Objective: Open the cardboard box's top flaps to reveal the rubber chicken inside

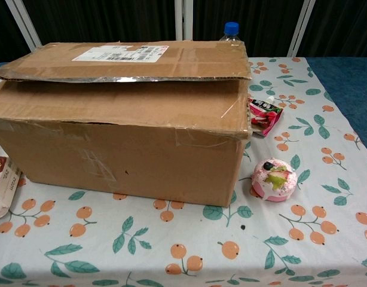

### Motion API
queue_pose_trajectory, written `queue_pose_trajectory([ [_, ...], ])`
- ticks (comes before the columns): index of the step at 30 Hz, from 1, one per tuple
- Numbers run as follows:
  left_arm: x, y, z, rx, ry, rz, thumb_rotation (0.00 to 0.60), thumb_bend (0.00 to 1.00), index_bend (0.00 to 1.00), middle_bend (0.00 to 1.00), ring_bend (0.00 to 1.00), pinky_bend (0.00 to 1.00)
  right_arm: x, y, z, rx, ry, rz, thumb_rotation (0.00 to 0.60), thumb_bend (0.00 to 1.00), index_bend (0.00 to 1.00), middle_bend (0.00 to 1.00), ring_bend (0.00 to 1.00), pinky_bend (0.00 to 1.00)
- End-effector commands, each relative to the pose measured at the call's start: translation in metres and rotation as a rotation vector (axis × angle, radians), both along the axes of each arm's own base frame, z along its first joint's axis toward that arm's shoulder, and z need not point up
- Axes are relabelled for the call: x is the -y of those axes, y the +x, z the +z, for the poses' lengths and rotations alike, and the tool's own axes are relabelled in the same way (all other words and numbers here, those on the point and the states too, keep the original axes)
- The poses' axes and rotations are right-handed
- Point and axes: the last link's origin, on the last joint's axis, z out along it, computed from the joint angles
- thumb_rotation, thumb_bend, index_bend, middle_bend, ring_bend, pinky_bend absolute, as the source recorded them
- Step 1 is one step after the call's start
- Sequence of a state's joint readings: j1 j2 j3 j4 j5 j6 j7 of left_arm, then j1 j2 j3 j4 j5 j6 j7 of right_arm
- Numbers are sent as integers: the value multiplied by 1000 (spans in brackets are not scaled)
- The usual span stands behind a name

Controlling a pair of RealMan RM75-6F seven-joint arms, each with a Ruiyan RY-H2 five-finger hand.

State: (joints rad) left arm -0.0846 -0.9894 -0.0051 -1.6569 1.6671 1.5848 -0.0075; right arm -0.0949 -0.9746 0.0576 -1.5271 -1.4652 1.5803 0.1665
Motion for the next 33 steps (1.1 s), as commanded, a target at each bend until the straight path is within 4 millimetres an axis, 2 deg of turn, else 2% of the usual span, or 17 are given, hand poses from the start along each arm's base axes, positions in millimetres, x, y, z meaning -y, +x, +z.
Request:
queue_pose_trajectory([
  [1, 0, 1, 0, -2, -1, -2, 169, 0, 43, 53, 72, 190, 0, -1, 0, 1, 1, -1, 600, 57, 0, 0, 0, 0],
  [7, -2, 7, -4, 2, -11, -21, 168, 0, 43, 53, 72, 190, -1, -2, 5, 5, -21, 1, 600, 57, 0, 0, 0, 0],
  [11, -9, 18, -9, -2, -19, -57, 170, 0, 43, 53, 72, 190, -2, 0, 14, 8, -54, 18, 600, 57, 0, 0, 0, 0],
  [13, -14, 26, -16, 22, -34, -75, 199, 0, 43, 53, 72, 190, -2, 1, 19, 9, -74, 24, 600, 57, 0, 0, 0, 0],
  [16, -25, 41, -28, 38, -52, -111, 246, 0, 43, 53, 72, 190, -1, -1, 26, 17, -102, 18, 600, 57, 0, 0, 0, 0],
  [27, -67, 100, -81, 100, -150, -249, 249, 0, 41, 53, 72, 190, -3, -5, 38, 35, -134, 3, 600, 57, 0, 0, 0, 0],
  [33, -83, 115, -107, 88, -189, -292, 260, 0, 42, 53, 72, 190, -4, -5, 36, 42, -132, 6, 600, 57, 0, 0, 0, 0],
])
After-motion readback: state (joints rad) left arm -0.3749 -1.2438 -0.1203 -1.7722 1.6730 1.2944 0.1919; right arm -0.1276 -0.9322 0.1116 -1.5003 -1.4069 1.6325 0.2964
